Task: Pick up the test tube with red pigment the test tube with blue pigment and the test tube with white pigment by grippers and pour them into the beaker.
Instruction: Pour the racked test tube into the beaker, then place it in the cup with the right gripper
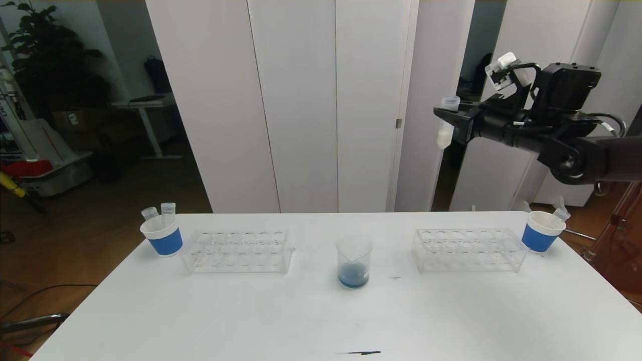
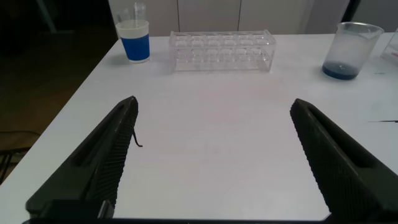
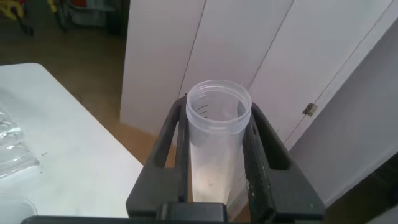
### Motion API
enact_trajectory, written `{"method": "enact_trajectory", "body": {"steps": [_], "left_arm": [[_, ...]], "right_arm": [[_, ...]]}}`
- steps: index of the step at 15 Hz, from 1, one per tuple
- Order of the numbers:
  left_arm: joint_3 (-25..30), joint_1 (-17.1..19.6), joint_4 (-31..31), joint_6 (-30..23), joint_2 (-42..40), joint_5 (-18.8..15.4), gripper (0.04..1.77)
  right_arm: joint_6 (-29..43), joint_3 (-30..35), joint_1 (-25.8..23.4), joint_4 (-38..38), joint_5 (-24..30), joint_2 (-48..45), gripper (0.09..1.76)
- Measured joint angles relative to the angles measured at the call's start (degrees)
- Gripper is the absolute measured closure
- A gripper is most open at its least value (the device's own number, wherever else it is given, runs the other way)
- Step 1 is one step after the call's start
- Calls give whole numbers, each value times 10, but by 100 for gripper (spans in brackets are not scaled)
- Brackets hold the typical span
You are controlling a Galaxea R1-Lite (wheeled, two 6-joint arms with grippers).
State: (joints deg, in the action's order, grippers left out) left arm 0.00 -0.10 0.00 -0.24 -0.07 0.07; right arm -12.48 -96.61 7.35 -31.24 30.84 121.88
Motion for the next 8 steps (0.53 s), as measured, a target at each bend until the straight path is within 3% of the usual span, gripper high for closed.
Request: {"method": "enact_trajectory", "body": {"steps": [3,5,8], "left_arm": [[0,0,0,0,0,0,6],[0,0,0,0,0,0,6],[0,0,0,0,0,0,6]], "right_arm": [[-50,-92,33,76,50,38,127],[-122,-151,48,129,87,63,127],[-220,-172,63,135,136,94,127]]}}
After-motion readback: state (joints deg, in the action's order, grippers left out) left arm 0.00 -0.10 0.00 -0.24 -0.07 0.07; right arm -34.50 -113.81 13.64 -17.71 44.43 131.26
